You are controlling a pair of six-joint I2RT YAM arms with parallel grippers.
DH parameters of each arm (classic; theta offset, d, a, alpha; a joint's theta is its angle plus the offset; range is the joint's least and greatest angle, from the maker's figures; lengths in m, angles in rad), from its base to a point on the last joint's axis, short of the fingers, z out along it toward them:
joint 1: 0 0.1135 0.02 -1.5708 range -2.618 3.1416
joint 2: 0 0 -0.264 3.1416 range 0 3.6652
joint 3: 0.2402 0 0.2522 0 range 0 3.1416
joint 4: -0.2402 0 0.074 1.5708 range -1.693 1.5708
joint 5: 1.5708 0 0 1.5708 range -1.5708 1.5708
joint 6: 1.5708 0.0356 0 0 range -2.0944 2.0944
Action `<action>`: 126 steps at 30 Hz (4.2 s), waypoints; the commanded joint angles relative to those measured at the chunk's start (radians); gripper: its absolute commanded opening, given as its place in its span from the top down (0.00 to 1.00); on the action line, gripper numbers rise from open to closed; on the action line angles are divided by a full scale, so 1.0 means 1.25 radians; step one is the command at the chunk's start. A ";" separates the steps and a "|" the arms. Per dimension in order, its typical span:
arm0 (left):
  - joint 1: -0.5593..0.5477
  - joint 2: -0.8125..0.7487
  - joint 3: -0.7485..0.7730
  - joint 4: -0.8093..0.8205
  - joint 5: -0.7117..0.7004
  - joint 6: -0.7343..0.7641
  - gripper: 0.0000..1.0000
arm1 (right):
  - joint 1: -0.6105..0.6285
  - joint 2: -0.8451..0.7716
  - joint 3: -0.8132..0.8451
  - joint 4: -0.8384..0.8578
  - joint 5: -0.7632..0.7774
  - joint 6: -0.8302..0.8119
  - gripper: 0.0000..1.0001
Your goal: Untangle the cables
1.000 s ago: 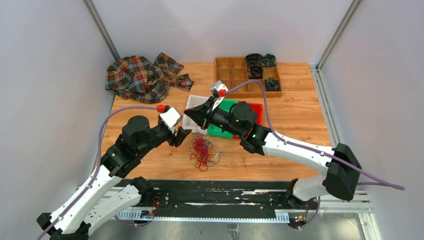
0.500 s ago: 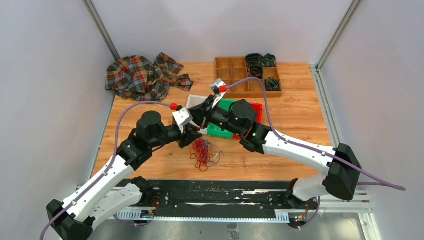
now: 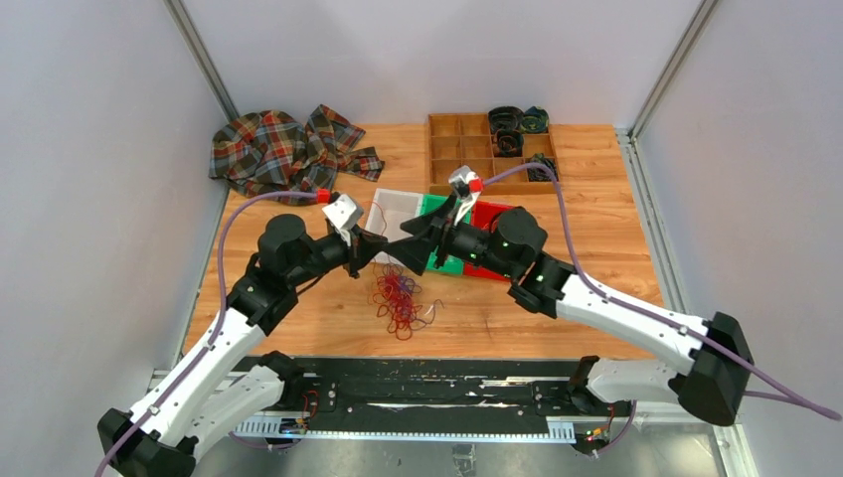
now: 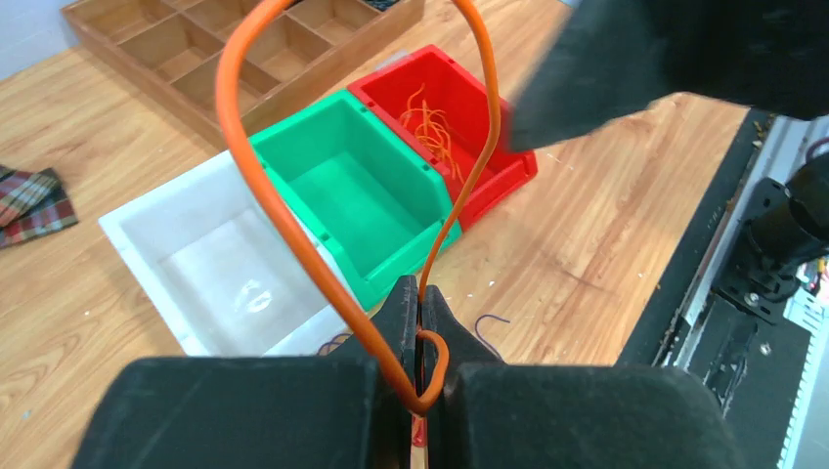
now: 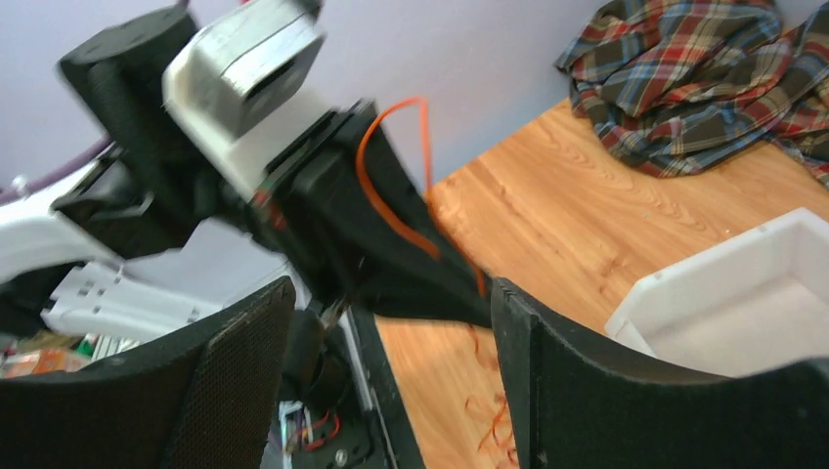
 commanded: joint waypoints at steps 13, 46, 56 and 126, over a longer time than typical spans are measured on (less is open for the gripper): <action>0.081 -0.012 0.142 -0.127 0.266 0.070 0.99 | -0.023 0.000 -0.118 -0.075 -0.016 -0.160 0.30; 0.080 0.095 0.649 -0.212 0.346 0.054 0.99 | 0.064 0.357 -0.158 0.245 0.098 -0.074 0.53; 0.080 0.132 0.756 -0.153 0.250 0.061 0.99 | 0.101 0.296 -0.238 0.243 0.143 -0.048 0.36; -0.226 1.066 0.860 0.059 -0.202 0.198 0.99 | -0.372 -0.501 -0.289 -0.582 0.760 0.011 0.21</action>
